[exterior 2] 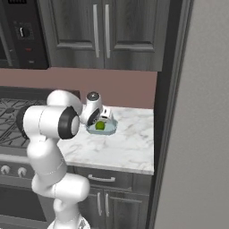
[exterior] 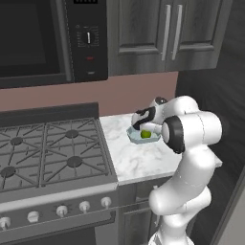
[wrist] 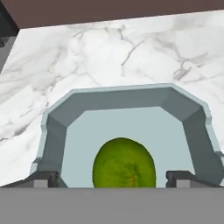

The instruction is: Take the lime and onion out of the freezer and place them in the tupperware container on the counter. Then put the tupperware containing the vegetables back in the freezer.

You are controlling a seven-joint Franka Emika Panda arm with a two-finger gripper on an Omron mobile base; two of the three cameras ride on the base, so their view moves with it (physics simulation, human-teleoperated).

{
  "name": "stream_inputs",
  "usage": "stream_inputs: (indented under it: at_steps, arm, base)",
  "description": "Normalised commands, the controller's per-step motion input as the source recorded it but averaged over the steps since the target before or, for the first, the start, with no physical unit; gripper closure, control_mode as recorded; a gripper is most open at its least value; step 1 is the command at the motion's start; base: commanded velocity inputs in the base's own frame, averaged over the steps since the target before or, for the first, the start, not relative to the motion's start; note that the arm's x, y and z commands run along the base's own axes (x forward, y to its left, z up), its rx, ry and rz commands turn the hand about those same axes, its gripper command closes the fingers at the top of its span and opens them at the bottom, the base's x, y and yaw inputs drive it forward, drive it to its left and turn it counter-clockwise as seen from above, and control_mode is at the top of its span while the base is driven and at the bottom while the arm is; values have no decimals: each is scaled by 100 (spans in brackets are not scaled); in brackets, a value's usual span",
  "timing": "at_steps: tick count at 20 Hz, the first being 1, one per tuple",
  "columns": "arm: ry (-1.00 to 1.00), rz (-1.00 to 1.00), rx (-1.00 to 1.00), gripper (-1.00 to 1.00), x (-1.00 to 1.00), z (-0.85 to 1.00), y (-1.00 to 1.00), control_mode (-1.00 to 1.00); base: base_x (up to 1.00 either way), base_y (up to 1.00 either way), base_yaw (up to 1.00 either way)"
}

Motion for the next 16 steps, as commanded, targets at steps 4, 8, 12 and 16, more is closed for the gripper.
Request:
stream_inputs:
  at_steps: [4, 8, 12, 16]
  arm:
    - [-6, 0, 0, -100, -67, 21, 0, -100]
    - [-2, 0, 1, -100, -81, 81, 0, -100]
    - [0, 0, 0, -100, -86, 100, 0, -100]
    - [0, 0, 0, -100, -96, 100, 0, -100]
  base:
    - [0, 0, 0]
    - [0, 0, 0]
    - [0, 0, 0]
    - [0, 0, 0]
